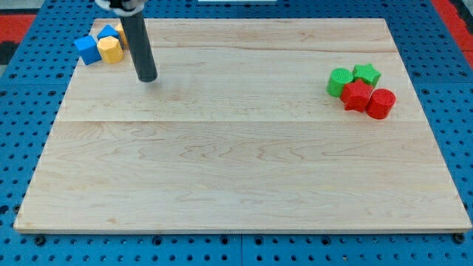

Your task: Place the blue blocks in between yellow heart and yellow hexagon

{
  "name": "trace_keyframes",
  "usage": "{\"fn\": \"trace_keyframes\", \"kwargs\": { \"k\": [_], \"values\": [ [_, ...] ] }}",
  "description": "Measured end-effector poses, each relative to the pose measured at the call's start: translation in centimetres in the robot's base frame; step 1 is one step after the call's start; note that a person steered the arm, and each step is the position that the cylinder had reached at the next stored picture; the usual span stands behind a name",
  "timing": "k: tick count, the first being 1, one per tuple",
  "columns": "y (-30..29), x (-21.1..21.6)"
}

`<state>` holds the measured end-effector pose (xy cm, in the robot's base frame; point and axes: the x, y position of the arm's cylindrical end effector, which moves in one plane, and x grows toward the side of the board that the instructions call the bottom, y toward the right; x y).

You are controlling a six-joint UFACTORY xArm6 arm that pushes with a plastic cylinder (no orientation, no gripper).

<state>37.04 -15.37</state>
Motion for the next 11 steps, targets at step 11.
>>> {"fn": "trace_keyframes", "kwargs": {
  "k": [11],
  "values": [
    [-14.9, -11.3]
  ]
}}
